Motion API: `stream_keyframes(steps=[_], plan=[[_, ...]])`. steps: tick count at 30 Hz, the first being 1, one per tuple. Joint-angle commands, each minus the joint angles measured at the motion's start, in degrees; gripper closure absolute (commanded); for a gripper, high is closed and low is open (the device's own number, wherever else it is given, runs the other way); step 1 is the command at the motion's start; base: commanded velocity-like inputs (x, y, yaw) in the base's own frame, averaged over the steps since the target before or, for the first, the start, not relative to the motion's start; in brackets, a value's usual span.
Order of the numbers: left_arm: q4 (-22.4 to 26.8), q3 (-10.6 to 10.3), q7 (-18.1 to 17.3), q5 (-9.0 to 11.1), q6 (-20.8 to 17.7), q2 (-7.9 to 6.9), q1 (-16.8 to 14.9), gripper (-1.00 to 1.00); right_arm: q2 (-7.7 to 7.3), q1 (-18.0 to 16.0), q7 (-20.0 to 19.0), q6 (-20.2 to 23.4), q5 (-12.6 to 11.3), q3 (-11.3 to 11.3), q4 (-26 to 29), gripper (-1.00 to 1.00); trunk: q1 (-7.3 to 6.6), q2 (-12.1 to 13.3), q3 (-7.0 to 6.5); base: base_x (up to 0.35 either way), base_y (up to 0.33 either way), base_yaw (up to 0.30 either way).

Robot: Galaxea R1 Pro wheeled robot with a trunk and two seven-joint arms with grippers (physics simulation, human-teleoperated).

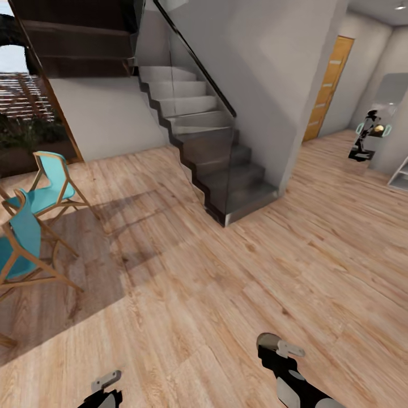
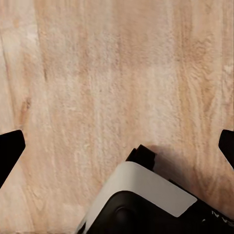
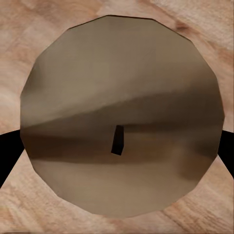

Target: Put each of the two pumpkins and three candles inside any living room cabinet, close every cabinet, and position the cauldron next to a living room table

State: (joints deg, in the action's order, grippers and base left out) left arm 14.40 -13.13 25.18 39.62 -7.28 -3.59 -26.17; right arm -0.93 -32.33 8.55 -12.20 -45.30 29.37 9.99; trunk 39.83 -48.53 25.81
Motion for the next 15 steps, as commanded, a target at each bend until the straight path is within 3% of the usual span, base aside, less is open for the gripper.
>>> stream_keyframes(steps=[1, 7, 15], plan=[[-0.61, -0.51, 0.39, 0.26, -0.41, -0.09, 0.04, -1.00, -0.04, -0.01, 0.32, -0.10, -0.37, 0.51, 0.12, 1.00, 0.01, -0.04, 0.05, 0.000, 0.000, 0.288], [-8.54, -0.57, 0.40, 0.08, -0.03, 0.11, 0.46, -1.00, -0.04, -0.01, 0.25, -0.10, -0.41, 0.51, 0.12, 1.00, 0.01, -0.04, -0.06, 0.000, 0.000, 0.288], [-10.93, -0.58, 0.47, 0.65, 4.38, -0.81, 10.44, -1.00, -0.04, -0.01, 0.02, -0.10, -0.67, 0.51, 0.12, 1.00, 0.01, -0.04, -0.25, 0.000, 0.000, 0.288]])
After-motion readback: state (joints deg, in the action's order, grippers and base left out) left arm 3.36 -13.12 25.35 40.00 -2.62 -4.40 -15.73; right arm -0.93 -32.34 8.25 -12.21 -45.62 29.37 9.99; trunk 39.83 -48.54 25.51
